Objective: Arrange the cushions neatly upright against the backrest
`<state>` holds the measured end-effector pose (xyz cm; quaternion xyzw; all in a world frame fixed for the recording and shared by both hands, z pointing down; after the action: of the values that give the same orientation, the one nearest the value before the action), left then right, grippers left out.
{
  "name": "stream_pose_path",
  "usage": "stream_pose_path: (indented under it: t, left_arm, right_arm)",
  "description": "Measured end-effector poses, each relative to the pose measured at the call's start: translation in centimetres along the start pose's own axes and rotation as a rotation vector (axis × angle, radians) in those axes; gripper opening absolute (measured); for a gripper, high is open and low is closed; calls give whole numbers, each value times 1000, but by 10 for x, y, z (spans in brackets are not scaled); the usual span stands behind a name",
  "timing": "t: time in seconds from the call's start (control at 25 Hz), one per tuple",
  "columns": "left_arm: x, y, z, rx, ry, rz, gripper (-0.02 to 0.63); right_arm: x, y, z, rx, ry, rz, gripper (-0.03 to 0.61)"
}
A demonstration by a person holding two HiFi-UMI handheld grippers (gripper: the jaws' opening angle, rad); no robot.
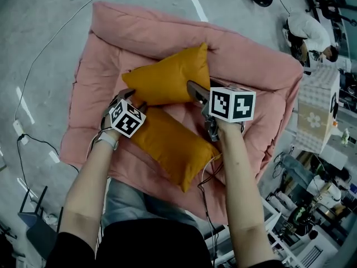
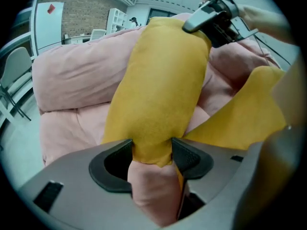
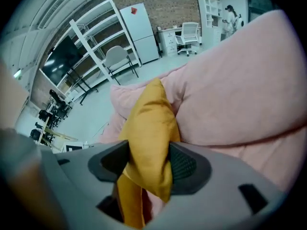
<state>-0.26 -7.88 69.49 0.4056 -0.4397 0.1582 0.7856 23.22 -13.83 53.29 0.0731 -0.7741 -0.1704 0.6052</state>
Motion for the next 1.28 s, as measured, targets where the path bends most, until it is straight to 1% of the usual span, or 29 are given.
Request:
stream_pose_path:
  t: [0.16,0.32,0.44,0.52,0.6,0.68,0.76,0.92,1.0,1.12,1.28]
  left_arm:
    - [-2,-15,-2,72,0,-4,262]
    - [-2,-41,-14,161,34,6,262]
    - [0,-57,-24,219,45,4,261]
    - [4,-67,-27,244,52,1,259]
    - [8,-76,-26,257,66,3,255]
    - [14,-78,-22,252,77,17,253]
    - [22,-75,-17,233,81,27,253]
    - [30,-76,-8,181,95,0,253]
    - [27,-75,-9,188,110,7,253]
    - [15,-64,-7,197,137,31,255]
    - [-9,-38,-1,139,172,61,255]
  right_arm:
    - [-32,14,3,94,40,-40,253]
    - [-67,28,-4,191,90,-94,236]
    - [-86,39,-15,259,137,-122,236]
    - [-93,44,-23,295,163,-144,236]
    - [-97,45,-27,306,182,-173,232]
    - [-93,46,-30,312,188,-184,233]
    - [-80,45,-35,329,186,-165,247]
    - [-67,37,-43,320,206,-161,258]
    - [-71,40,-42,314,199,-173,275]
    - [-83,46,-33,284,161,-190,305]
    - [-111,59,-20,241,157,-184,310]
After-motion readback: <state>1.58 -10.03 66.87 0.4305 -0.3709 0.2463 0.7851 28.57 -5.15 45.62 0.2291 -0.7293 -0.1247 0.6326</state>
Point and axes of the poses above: the fingertips, and each gripper's own axes: x forward along the fingers, z to its left, y out of its underside, the point moved 10 cm from there along -x, backward along the fingers, and after that the axes turned 3 degrees about y, right-handed, at the moved point
